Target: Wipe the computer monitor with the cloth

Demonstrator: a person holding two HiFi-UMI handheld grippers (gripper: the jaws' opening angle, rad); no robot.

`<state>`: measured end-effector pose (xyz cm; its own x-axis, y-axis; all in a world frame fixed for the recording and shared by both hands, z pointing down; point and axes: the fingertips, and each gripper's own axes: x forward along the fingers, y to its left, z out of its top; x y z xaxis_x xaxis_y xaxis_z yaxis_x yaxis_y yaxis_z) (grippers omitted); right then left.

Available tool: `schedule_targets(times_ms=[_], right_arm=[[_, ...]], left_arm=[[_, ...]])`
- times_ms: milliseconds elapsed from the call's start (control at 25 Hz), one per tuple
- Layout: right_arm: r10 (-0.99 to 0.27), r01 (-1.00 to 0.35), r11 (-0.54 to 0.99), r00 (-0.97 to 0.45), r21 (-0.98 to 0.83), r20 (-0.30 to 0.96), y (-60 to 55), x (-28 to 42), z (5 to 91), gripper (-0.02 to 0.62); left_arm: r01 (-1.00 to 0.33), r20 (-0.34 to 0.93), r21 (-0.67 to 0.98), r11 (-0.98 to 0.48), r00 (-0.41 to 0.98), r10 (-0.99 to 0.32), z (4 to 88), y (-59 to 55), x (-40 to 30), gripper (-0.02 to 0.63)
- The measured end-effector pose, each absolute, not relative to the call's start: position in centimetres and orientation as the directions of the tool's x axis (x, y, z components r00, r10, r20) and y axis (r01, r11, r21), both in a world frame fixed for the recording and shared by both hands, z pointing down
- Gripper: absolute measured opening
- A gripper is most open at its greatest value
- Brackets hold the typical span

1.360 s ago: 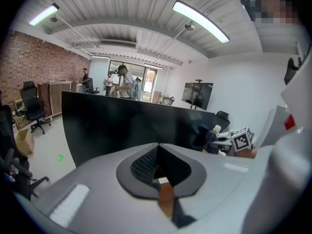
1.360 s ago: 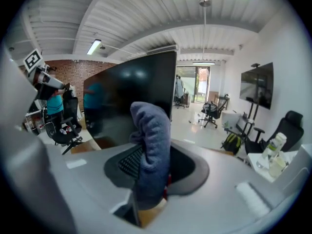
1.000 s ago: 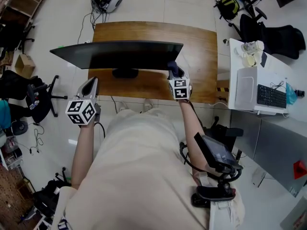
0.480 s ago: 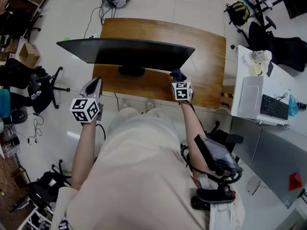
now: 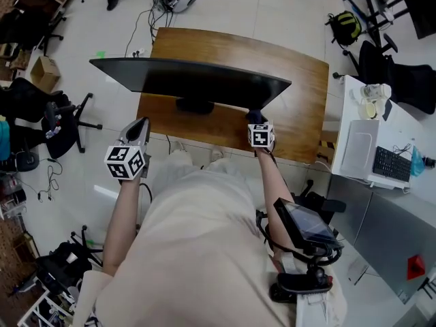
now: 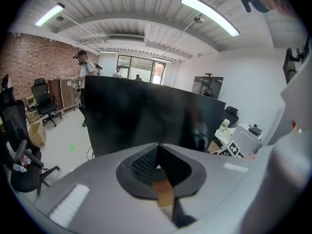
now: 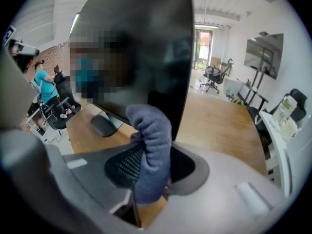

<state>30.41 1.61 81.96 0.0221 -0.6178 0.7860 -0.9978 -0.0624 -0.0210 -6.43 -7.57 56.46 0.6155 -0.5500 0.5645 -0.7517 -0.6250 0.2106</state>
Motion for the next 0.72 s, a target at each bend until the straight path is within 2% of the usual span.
schedule_targets(times_ms=[720], right_arm=[[-0.514,-0.953,-0.301,0.131,-0.036,0.848,0.5,27.9,83.3,0.115]], left_arm=[[-0.728,0.58,0.242,-0.641,0.638,-0.506,57.9,-12.8,-14.9,0.0]])
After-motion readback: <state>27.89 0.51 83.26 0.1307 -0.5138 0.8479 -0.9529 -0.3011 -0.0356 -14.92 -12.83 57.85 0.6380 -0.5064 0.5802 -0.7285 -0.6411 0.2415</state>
